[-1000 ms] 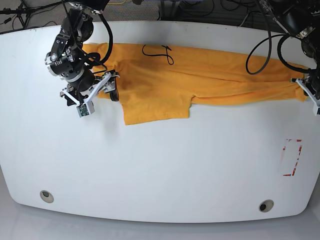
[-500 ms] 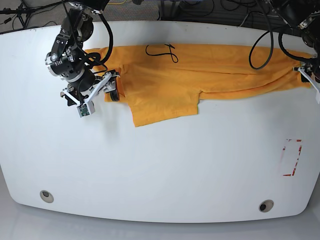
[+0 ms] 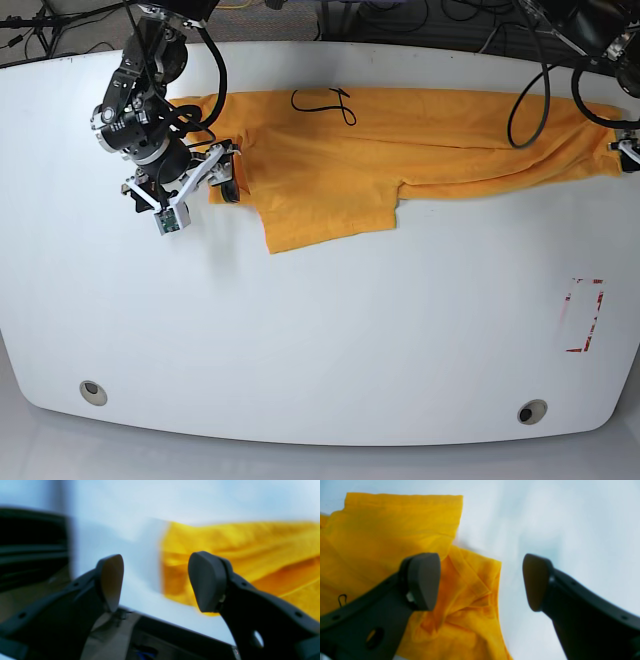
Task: Fold the T-shirt properly
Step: 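Pull the pinched edge outward with the left gripper, then release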
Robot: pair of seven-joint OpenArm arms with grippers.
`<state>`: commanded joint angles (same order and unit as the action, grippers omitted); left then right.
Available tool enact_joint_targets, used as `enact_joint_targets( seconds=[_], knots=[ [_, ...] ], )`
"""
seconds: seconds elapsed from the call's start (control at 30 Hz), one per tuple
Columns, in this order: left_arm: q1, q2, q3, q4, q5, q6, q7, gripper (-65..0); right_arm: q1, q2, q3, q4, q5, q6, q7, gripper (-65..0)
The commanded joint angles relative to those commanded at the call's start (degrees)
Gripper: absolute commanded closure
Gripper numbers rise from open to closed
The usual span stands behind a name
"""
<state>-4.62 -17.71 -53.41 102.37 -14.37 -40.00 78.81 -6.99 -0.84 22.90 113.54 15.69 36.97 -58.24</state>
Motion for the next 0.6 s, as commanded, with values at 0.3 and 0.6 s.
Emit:
enact_joint_targets(
  seconds=[0.3, 0.6],
  knots=[
    [-1.32, 2.37, 1.58, -0.62, 0.09, 0.0, 1.19, -41.9, 0.0, 0.0, 0.0, 0.0, 0.09, 0.0, 0.0, -48.2],
    [5.45, 2.2, 2.46, -7.47, 3.52, 0.0, -4.22, -41.9, 0.0, 0.0, 0.0, 0.0, 0.09, 0.0, 0.0, -48.2]
  ],
)
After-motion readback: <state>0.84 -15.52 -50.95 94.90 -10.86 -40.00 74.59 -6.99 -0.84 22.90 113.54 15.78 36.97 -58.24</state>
